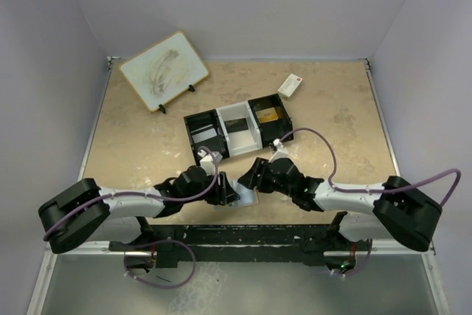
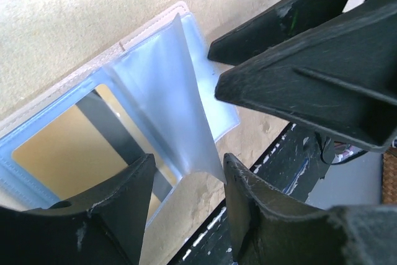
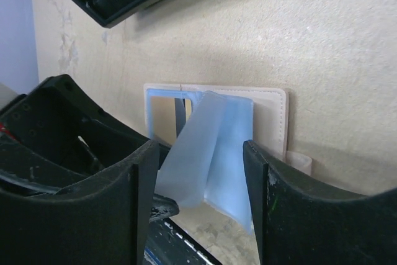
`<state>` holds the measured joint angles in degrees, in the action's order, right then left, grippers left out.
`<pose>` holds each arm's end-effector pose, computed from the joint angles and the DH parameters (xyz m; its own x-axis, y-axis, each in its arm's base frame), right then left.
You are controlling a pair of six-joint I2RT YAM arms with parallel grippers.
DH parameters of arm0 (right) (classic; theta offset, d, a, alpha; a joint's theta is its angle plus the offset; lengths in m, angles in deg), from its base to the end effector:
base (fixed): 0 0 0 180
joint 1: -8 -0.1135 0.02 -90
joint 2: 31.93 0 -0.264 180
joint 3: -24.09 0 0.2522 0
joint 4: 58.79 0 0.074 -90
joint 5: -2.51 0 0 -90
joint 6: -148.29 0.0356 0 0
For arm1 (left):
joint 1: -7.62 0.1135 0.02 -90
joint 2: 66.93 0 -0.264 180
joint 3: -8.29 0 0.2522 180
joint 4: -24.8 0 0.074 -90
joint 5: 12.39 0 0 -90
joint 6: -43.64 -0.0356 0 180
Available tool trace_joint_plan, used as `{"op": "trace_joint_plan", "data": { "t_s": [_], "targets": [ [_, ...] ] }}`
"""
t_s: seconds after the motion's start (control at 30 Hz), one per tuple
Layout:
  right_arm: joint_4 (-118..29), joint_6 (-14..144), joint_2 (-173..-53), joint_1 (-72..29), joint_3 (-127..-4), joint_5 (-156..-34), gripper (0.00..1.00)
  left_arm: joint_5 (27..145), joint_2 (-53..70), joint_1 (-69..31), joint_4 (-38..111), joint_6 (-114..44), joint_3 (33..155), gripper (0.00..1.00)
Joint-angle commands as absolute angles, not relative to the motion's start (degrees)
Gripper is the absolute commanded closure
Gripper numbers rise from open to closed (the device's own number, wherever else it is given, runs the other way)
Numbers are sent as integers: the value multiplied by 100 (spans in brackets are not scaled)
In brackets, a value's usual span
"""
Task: Take the credit cards out of the card holder
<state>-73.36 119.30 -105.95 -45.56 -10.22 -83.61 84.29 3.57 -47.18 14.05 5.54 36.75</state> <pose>0.1448 0.1920 0.1596 -0.7925 0.3958 -0.4639 -0.1506 0.6100 0.7779 0.1192 -0.1761 0.1367 -0.8685 -0.1247 -0.4797 0.3005 0.6371 -0.7098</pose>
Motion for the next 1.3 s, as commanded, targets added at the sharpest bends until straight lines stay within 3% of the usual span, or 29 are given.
{"op": "trace_joint_plan", "data": {
  "t_s": [0.0,0.17,0.27,0.33,0.53,0.7,0.8,0.97,1.13,1.27],
  "targets": [
    [-6345,11840,-10020,-4521,-1304,-7567,37,8585,731,-4800,585,622,3937,54],
    [-5526,11687,-9283,-4527,-1432,-6966,22,8637,1165,-4965,332,649,4157,53],
    [-5667,11556,-8789,-4526,-1332,-6909,1,8676,1235,-5068,510,527,4338,51],
    [-5902,11554,-8521,-4525,-1207,-6990,0,8585,1103,-5090,756,411,4385,50],
    [-6530,11627,-8294,-4526,-1058,-7586,1,7548,-569,-5115,2393,89,4355,44],
    [-7060,11187,-8802,-4524,-1267,-8036,20,6481,-1720,-5118,3852,132,4405,44],
    [-6586,11007,-9670,-4590,-1798,-8340,29,5345,-2149,-5117,4983,538,4539,43],
    [-5773,11256,-10591,-5114,-2356,-7483,39,4241,-2721,-5118,6038,1354,4511,41],
    [-4201,11309,-11537,-5819,-3554,-6412,36,3565,-3177,-5112,6854,1869,4601,39],
    [-3676,11213,-12106,-6027,-4121,-6211,34,3315,-3277,-5118,7147,1908,4730,25]
  ]
}}
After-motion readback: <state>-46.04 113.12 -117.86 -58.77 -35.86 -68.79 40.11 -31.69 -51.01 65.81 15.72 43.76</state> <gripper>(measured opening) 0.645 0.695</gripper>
